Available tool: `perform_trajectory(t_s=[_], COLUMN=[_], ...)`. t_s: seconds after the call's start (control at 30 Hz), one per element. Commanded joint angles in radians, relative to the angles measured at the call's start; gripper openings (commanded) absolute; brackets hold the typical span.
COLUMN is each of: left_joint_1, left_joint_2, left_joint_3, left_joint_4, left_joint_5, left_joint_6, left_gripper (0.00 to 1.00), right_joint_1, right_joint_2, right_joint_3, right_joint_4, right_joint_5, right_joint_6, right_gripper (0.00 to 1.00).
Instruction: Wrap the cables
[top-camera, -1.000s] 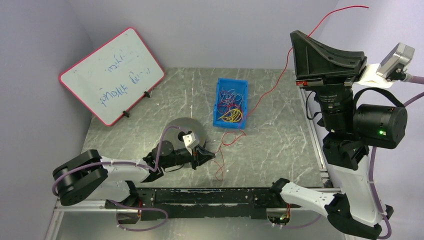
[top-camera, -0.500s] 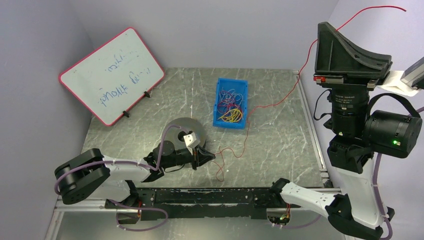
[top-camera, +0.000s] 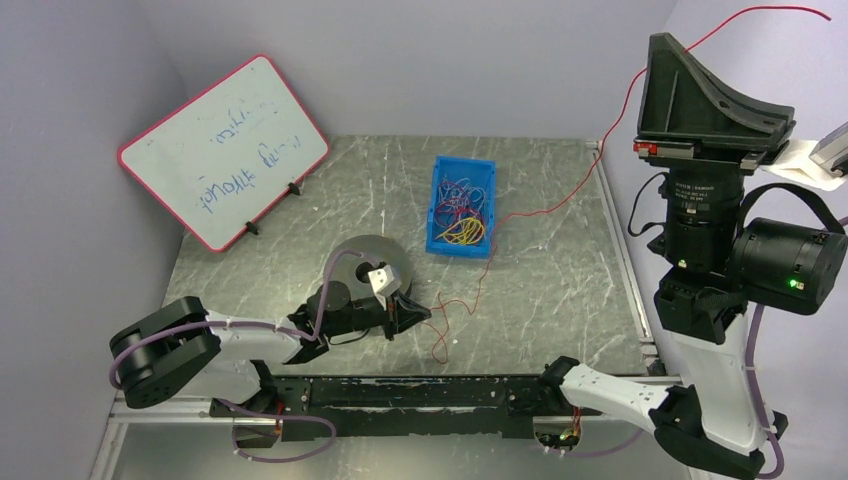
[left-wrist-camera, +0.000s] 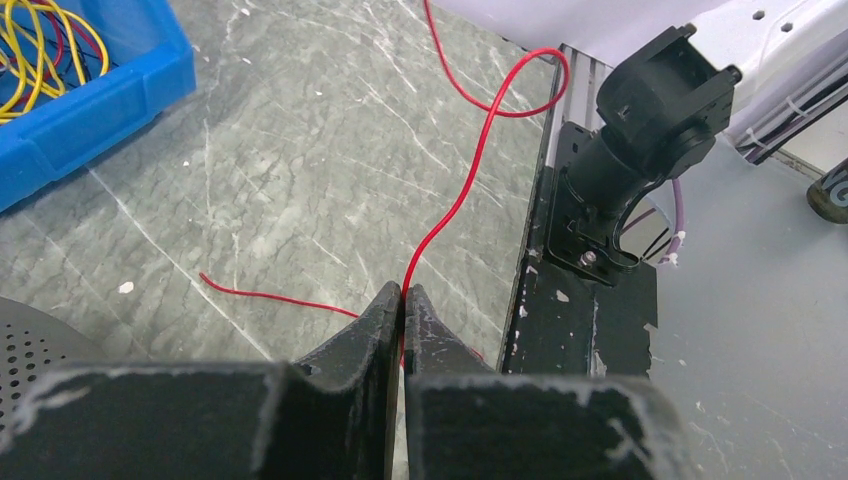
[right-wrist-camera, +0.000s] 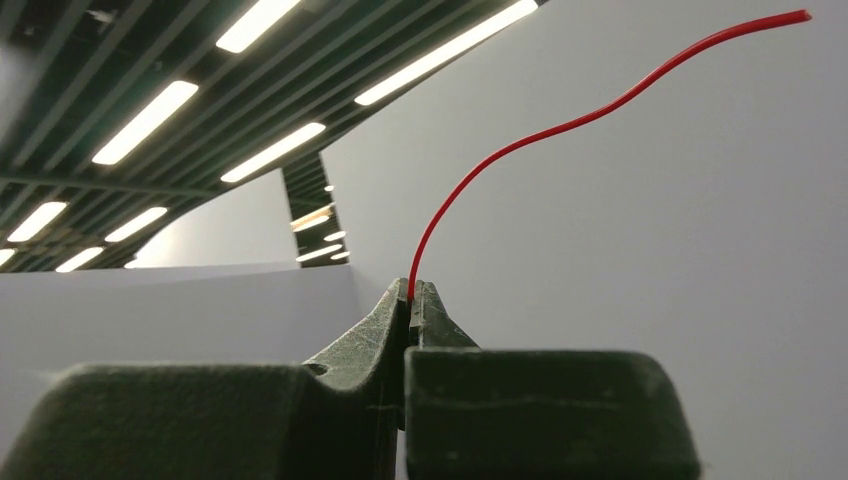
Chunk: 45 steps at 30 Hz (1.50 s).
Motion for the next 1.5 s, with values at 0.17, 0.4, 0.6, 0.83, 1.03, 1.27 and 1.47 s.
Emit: perform_trajectory(t_s=[0.17, 0.4, 0.6, 0.83, 1.03, 1.27, 1.47], left_joint_1=[-0.025, -0.056, -0.071, -0.081, -0.08, -0.079, -0.078], left_joint_2=[0.057, 0.099, 0.238, 0.437, 0.498, 0.391, 0.206], left_joint_3=[0.059, 0.071, 0.182, 0.452, 0.678, 0.682, 0.614], left_joint_4=[-0.067, -0.128, -0.118, -0.102, -0.19, -0.327, -0.488], left_joint_5=[0.045, 0.037, 0.065, 0.152, 0.201, 0.098, -0.049], left_joint_6=[0.016, 0.018, 0.009, 0.014, 0.053, 0.133, 0.195], left_gripper=[0.07, 0.07, 0.09, 0.23, 0.47, 0.66, 0.68], right_joint_1=[0.004, 0.004, 0.002, -0.006, -0.021, -0.034, -0.038], right_joint_2=[0.141, 0.287, 0.411, 0.471, 0.459, 0.41, 0.332], right_joint_3=[0.105, 0.121, 0.251, 0.313, 0.298, 0.211, 0.058], right_joint_4=[0.04, 0.225, 0.314, 0.362, 0.363, 0.369, 0.342], right_joint_5=[0.274, 0.428, 0.463, 0.475, 0.483, 0.48, 0.467], right_joint_6=[-0.356, -0.673, -0.879, -0.985, -0.978, -0.941, -0.83], right_gripper=[0.0, 0.0, 0.0, 0.0, 0.0, 0.0, 0.0])
